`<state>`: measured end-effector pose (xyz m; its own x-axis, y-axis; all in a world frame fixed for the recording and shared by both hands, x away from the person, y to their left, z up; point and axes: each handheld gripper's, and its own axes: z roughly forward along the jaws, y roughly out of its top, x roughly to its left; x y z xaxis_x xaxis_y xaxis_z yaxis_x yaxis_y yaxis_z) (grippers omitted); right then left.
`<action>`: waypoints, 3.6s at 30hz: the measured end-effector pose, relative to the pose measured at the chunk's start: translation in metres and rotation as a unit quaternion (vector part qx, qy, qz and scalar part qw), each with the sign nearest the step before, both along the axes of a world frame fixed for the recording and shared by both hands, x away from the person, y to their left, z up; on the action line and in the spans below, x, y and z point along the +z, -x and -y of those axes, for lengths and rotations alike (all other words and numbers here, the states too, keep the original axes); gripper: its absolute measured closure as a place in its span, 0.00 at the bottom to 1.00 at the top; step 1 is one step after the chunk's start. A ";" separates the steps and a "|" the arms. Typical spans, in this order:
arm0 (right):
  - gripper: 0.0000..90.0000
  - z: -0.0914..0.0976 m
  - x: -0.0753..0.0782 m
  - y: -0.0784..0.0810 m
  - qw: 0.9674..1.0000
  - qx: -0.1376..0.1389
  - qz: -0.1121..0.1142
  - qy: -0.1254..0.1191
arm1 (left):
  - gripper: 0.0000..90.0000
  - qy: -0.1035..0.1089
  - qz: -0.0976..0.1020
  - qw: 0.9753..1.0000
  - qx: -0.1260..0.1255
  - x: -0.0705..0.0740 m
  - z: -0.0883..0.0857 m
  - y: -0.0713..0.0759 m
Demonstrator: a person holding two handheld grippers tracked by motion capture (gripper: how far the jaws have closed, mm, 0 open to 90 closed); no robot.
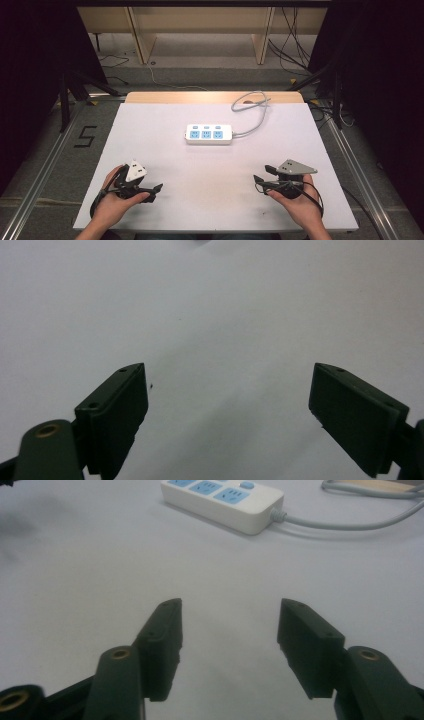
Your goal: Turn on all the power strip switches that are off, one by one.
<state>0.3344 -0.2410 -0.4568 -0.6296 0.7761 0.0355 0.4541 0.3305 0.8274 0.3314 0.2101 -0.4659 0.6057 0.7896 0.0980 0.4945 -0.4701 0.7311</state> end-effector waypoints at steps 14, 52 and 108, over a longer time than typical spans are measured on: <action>1.00 -0.020 0.017 -0.014 0.997 0.008 -0.005 0.080 | 0.18 0.007 0.001 1.000 0.000 0.001 0.001 0.001; 1.00 -0.061 0.061 -0.094 0.994 -0.004 -0.027 0.109 | 0.18 0.010 0.001 1.000 0.000 0.000 0.003 0.002; 1.00 -0.101 0.074 -0.141 0.989 0.005 -0.058 0.136 | 0.18 0.008 0.001 1.000 -0.004 -0.001 0.004 0.002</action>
